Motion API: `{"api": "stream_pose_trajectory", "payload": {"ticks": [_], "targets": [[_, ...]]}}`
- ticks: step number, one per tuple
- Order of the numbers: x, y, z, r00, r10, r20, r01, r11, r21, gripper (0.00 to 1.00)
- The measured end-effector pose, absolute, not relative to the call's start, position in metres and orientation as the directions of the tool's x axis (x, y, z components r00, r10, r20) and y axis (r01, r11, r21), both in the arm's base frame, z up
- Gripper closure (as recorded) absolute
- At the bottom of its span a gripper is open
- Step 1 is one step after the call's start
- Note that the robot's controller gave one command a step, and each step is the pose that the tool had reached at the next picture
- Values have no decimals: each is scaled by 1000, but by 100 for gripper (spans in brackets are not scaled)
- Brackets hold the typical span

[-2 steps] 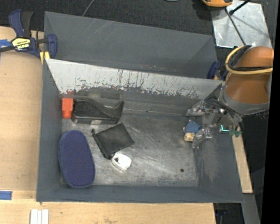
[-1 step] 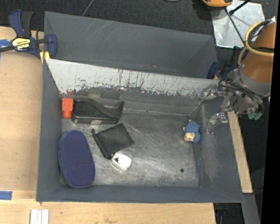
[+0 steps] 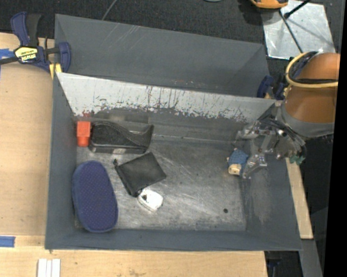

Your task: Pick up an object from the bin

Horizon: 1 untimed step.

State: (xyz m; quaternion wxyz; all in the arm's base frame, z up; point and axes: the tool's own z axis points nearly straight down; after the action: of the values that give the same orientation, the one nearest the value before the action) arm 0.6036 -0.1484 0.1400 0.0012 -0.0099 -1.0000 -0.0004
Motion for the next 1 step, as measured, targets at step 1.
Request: {"api": "stream_pose_trajectory", "payload": {"ticks": [1], "targets": [[617,-158,73,-987,-159,-5,-159,987,-2,0]]}}
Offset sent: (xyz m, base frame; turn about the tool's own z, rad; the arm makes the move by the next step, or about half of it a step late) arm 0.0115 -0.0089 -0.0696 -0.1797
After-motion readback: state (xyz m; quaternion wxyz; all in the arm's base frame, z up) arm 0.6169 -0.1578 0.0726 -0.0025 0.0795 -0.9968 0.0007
